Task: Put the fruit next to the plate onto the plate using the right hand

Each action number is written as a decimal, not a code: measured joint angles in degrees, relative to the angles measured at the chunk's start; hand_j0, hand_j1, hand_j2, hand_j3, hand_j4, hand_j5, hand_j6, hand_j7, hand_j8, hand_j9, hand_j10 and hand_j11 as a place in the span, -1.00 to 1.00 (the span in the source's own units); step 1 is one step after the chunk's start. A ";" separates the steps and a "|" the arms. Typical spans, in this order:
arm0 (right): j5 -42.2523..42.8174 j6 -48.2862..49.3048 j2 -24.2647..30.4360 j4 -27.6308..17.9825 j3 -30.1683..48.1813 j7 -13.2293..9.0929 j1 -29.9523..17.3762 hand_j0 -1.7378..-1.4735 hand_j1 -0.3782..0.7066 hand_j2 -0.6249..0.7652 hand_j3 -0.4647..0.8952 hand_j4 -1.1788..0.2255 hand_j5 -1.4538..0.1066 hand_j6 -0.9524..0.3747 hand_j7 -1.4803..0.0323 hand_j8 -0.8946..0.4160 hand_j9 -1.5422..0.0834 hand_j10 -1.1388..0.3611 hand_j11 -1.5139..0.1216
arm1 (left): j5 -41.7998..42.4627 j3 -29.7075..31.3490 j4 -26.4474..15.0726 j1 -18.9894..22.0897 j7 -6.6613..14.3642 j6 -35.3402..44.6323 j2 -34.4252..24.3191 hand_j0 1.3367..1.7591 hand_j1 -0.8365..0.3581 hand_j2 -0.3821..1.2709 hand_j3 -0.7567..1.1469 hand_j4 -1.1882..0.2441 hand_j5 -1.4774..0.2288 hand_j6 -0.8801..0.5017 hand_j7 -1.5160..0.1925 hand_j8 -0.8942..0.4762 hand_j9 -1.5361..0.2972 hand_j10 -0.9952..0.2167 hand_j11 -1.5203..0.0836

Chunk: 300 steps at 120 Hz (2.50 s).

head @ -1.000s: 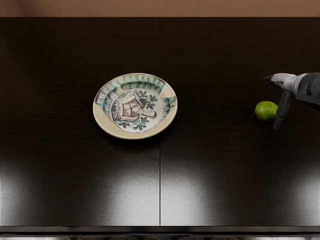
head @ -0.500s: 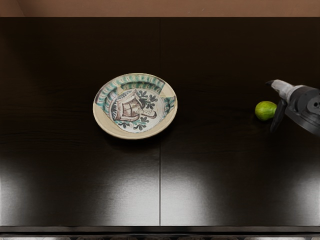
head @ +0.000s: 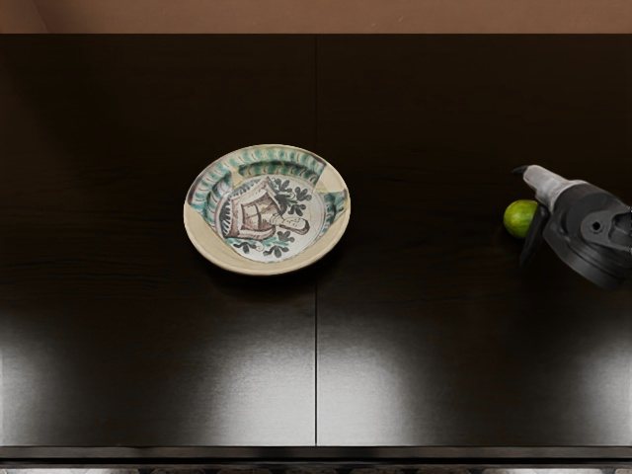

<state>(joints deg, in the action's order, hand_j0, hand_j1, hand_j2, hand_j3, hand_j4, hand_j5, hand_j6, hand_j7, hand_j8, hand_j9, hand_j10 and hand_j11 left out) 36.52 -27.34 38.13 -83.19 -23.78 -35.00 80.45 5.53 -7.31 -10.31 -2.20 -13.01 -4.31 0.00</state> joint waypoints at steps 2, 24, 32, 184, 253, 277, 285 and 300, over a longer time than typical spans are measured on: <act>0.12 -0.21 -0.13 0.08 -0.01 0.00 -0.14 -0.40 -0.75 -0.12 -0.32 0.55 0.72 0.30 0.81 0.23 0.76 0.40 0.71 | 0.00 0.00 0.00 -0.04 0.00 0.00 0.00 0.52 0.97 -0.54 -0.21 0.65 0.72 0.26 0.76 0.29 0.66 0.63 0.88; 0.83 -2.41 -1.09 0.65 -0.41 0.00 -1.46 -0.40 -0.74 -0.13 -0.32 0.54 0.70 0.28 0.79 0.21 0.74 0.39 0.70 | 0.00 0.00 -0.02 -0.09 0.00 0.00 0.00 0.52 0.97 -0.54 -0.21 0.64 0.72 0.26 0.76 0.29 0.66 0.63 0.88; 0.90 -2.80 -1.77 1.05 -0.52 0.00 -1.99 -0.40 -0.73 -0.13 -0.32 0.54 0.70 0.28 0.79 0.21 0.74 0.39 0.70 | 0.00 0.00 -0.03 -0.09 0.00 0.01 0.00 0.52 0.97 -0.54 -0.21 0.64 0.72 0.26 0.76 0.29 0.66 0.63 0.88; 0.06 -3.71 -5.63 9.54 -2.04 0.00 -3.22 -0.40 -0.65 -0.14 -0.32 0.48 0.64 0.23 0.72 0.15 0.68 0.33 0.63 | -0.09 0.25 -0.05 -2.20 0.00 0.08 0.00 0.52 0.97 -0.54 -0.21 0.64 0.72 0.26 0.76 0.29 0.66 0.63 0.88; -0.16 -3.64 -5.61 9.53 -2.07 0.00 -3.64 -0.40 -0.27 -0.19 -0.32 0.24 0.35 -0.03 0.43 -0.11 0.41 0.11 0.36 | -0.09 0.19 -0.02 -2.20 0.00 0.09 0.00 0.52 0.97 -0.54 -0.21 0.64 0.72 0.26 0.76 0.29 0.66 0.63 0.88; -0.16 -3.61 -5.75 9.60 -2.08 0.00 -3.66 -0.40 -0.18 -0.20 -0.32 0.18 0.28 -0.09 0.36 -0.17 0.34 0.05 0.30 | -0.09 0.18 0.00 -2.20 0.00 0.09 0.00 0.52 0.97 -0.54 -0.21 0.65 0.72 0.26 0.76 0.29 0.66 0.63 0.88; -0.16 -3.61 -5.76 9.61 -2.09 0.00 -3.67 -0.40 -0.15 -0.20 -0.32 0.17 0.26 -0.11 0.34 -0.19 0.32 0.04 0.28 | -0.09 0.18 -0.02 -2.20 0.00 0.09 0.00 0.52 0.97 -0.54 -0.21 0.65 0.72 0.26 0.76 0.29 0.66 0.63 0.88; -0.16 -3.60 -5.86 9.64 -2.09 0.00 -3.67 -0.40 -0.12 -0.20 -0.32 0.15 0.24 -0.13 0.32 -0.21 0.30 0.02 0.26 | -0.09 0.16 -0.04 -2.20 0.00 0.09 0.00 0.52 0.97 -0.54 -0.21 0.64 0.72 0.26 0.76 0.29 0.66 0.63 0.88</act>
<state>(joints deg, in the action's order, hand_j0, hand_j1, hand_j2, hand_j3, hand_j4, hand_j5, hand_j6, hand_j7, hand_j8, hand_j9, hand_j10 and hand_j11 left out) 36.36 -30.95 32.27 -73.55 -25.87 -35.00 76.79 5.45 -7.14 -10.35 -4.39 -13.01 -4.22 0.00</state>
